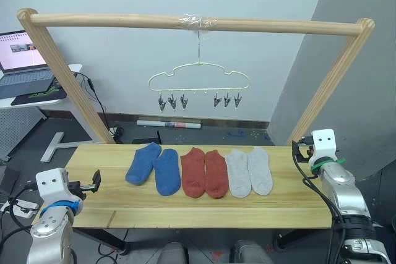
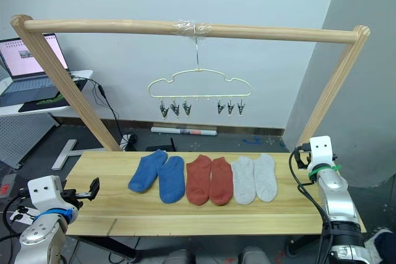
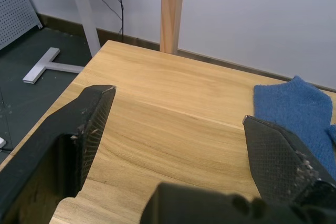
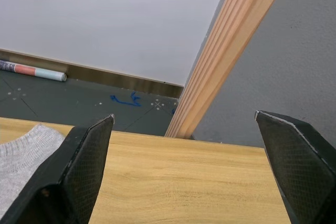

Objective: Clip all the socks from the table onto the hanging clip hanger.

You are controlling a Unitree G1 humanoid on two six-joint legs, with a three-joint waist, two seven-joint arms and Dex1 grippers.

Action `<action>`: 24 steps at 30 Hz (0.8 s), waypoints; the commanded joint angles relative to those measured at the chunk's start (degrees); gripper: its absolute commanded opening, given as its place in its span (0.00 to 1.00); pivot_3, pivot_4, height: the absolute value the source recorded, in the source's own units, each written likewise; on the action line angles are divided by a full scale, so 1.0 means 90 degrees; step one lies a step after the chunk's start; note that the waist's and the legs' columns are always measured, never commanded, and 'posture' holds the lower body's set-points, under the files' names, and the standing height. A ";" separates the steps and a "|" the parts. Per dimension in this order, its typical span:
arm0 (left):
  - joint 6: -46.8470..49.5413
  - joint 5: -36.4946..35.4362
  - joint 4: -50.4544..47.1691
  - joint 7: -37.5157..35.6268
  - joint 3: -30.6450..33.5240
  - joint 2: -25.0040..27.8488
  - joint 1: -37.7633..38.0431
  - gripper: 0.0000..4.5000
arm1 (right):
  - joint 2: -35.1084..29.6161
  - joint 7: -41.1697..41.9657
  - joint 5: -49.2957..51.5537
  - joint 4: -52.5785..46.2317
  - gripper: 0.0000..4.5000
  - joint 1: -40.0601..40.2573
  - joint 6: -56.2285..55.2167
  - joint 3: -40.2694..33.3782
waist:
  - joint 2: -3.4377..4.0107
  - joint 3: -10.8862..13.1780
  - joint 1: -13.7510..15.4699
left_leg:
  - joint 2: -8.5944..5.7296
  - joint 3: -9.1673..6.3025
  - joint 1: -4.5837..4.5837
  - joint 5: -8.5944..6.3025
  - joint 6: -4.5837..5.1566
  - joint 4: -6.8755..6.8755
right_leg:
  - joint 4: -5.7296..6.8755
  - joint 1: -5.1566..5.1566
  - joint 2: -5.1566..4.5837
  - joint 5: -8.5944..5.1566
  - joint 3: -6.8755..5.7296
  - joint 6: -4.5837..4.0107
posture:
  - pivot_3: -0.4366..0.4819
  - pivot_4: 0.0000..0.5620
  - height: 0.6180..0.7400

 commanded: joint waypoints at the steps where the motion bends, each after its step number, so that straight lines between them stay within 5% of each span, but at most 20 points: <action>1: -0.0018 -0.0104 -0.0155 -0.0038 0.0209 0.0115 -0.0028 0.99 | -0.0091 -0.0032 -0.0051 -0.0145 1.00 -0.0179 -0.0068 -0.0052 | 0.0000 0.0000 0.0000 | 0.0000 -0.0001 0.0000 0.0000 0.0000 0.0000 | 0.0000 0.0000 0.0000 0.0000 0.0000 0.0000 | 0.53 0.09 1.00; 8: -0.0048 -0.0210 -0.0531 -0.0210 0.0277 0.0186 0.0096 0.99 | -0.0129 0.0056 -0.0112 -0.0274 1.00 -0.0188 -0.0087 0.0033 | -0.0004 0.0039 -0.0001 | 0.0001 -0.0002 0.0000 -0.0001 -0.0001 0.0000 | -0.0001 -0.0001 -0.0002 -0.0001 -0.0001 -0.0001 | 0.52 0.12 1.00; 16: 0.0705 -0.0987 -0.2874 -0.0722 0.0171 0.0237 0.0415 0.99 | -0.0275 0.1067 -0.0047 -0.0769 1.00 -0.0414 -0.0267 0.0551 | -0.0019 0.0316 -0.0001 | 0.0013 0.0002 -0.0011 -0.0001 0.0000 0.0000 | -0.0010 -0.0001 -0.0016 0.0000 0.0005 -0.0003 | 0.50 0.23 1.00; 24: 0.1449 -0.1210 -0.3544 -0.0531 -0.0640 0.0053 -0.1343 0.95 | -0.0267 0.3190 0.1385 -0.1824 1.00 -0.1352 0.0654 0.1033 | -0.0013 0.0551 -0.0001 | 0.0005 -0.0023 -0.0055 0.0003 0.0004 0.0006 | -0.0001 -0.0002 0.0021 0.0007 -0.0009 0.0012 | 0.45 0.31 1.00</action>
